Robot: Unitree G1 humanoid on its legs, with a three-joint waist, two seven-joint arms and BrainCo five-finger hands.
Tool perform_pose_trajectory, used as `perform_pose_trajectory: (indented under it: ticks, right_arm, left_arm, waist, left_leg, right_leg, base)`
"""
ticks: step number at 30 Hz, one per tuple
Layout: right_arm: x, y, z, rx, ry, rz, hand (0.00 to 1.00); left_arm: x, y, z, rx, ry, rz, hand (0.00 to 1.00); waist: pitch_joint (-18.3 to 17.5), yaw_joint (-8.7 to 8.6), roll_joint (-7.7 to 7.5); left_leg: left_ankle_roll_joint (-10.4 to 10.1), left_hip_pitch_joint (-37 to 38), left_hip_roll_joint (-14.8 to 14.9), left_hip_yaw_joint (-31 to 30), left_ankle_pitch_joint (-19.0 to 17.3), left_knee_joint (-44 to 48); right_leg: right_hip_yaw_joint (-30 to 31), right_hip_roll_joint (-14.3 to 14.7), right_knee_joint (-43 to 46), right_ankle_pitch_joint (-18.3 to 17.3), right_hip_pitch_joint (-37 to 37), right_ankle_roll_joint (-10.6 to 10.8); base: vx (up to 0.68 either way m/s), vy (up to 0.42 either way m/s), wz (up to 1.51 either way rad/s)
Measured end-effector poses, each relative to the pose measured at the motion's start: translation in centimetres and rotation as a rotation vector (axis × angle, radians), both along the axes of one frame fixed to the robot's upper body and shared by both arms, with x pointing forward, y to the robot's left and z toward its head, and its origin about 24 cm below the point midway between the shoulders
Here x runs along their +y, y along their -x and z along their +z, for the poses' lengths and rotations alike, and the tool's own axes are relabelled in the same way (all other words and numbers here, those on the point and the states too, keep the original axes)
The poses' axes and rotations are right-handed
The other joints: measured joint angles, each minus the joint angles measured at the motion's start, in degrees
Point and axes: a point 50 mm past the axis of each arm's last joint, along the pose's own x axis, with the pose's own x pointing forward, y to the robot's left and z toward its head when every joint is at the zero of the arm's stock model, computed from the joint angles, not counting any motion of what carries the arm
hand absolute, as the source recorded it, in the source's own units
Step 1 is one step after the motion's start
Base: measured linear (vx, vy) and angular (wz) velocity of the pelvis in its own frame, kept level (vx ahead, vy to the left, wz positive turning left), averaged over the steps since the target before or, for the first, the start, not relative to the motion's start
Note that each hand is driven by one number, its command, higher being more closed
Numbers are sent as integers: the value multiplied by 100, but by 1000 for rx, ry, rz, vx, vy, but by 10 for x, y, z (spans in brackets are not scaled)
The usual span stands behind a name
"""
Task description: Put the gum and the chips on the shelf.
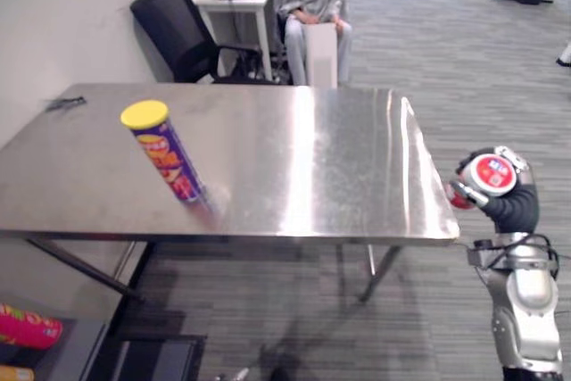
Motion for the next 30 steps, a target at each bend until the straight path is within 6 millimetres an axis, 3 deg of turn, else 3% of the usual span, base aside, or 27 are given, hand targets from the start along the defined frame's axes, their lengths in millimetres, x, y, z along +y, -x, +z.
perform_pose_trajectory:
  ticks: [3,5,8,10,11,12,13,15,17,18,20,21,23,25,30]
  right_arm:
    - [-1,2,-4,6,-31,-17,100]
    - [2,2,-7,7,-71,-13,100]
    - [10,-3,-3,-18,-106,29,100]
    - [15,-8,3,-45,-105,50,100]
    - [16,-9,5,-51,-104,53,100]
    - [13,-9,8,-65,-101,38,100]
    - [7,-9,11,-80,-100,7,100]
    - [0,-8,14,-90,-100,-29,100]
    - [-9,-4,13,-89,-97,-76,100]
    - [-14,-2,14,-96,-96,-108,100]
    - [-23,1,17,-109,-91,-149,100]
    - [-26,2,17,-110,-96,-165,100]
    - [-25,2,16,-104,-94,-160,100]
    - [-26,2,17,-107,-96,-166,100]
    - [-21,-1,16,-112,-105,-172,100]
  left_arm:
    - [1,0,0,5,3,3,0]
    - [1,-6,1,-15,3,1,0]
    - [1,-18,4,-56,8,-2,0]
    - [-3,-24,5,-78,26,-9,0]
    - [-3,-24,5,-80,28,-13,0]
    - [-1,-30,6,-91,25,-19,0]
    - [0,-35,7,-102,22,-21,0]
    - [0,-30,6,-90,25,-13,0]
    - [0,-24,5,-77,27,-8,0]
    - [0,-25,5,-79,31,-7,0]
    - [-1,-25,5,-87,44,28,0]
    - [1,-23,5,-87,45,57,0]
    - [3,-18,4,-76,44,87,0]
    - [5,-15,4,-72,41,121,0]
    - [5,1,2,-37,46,160,0]
  waist:
    - [30,2,-49]
    - [135,-45,-86]
    - [316,13,29]
    - [475,162,206]
    - [483,184,215]
    - [540,192,13]
    - [552,162,4]
    - [579,81,63]
    - [561,56,133]
    - [542,45,154]
    - [470,-56,261]
    - [406,-65,361]
    - [363,-117,304]
    - [352,-75,313]
    - [342,-58,248]
  left_leg:
    - [-9,-48,-16,-153,53,90]
    - [-65,-367,-21,-433,-84,646]
    - [-161,-980,21,-1029,-158,1275]
    - [-231,-1231,85,-1285,-146,1138]
    - [-216,-1248,122,-1253,-194,949]
    - [216,-1397,160,-674,-331,1149]
    - [533,-1705,197,77,-256,1970]
    - [689,-1750,480,941,-575,3282]
    - [584,-1461,781,1138,-1102,3973]
    - [454,-1248,967,1185,-1228,4099]
    - [386,-1022,1256,1212,-1254,3943]
    - [293,-1025,1106,1378,-1285,3615]
    - [291,-1022,803,1442,-1271,3037]
    - [281,-1019,585,1390,-1278,2469]
    - [265,-1112,523,1539,-1272,2178]
  right_leg:
    - [-83,-47,612,-287,-188,-49]
    - [-332,-69,864,-422,-201,-122]
    - [-823,22,1252,-611,-396,-266]
    - [-1216,77,1597,-784,-571,-449]
    - [-1321,71,1562,-784,-582,-457]
    - [-1672,-154,1473,-710,-615,-593]
    - [-1994,-371,1491,-653,-662,-632]
    - [-2469,-570,1533,-551,-566,-555]
    - [-2875,-755,1608,-553,-489,-554]
    - [-3146,-922,1643,-554,-483,-553]
    - [-3534,-1121,1692,-532,-508,-506]
    - [-3609,-1213,1730,-504,-595,-390]
    - [-3548,-1262,1480,-351,-678,-236]
    - [-3685,-1252,1269,-95,-634,-240]
    - [-4081,-1248,1103,232,-544,-284]
  base:
    - [-56,-24,29]
    - [-109,-54,68]
    - [-220,-82,89]
    - [-314,-140,89]
    - [-246,-78,116]
    - [-233,-52,138]
    - [-218,-38,142]
    - [-129,-42,122]
    - [-117,62,124]
    - [-116,117,128]
    - [-91,217,137]
    - [-100,266,130]
    - [-132,237,119]
    - [-127,237,113]
    - [-26,122,41]
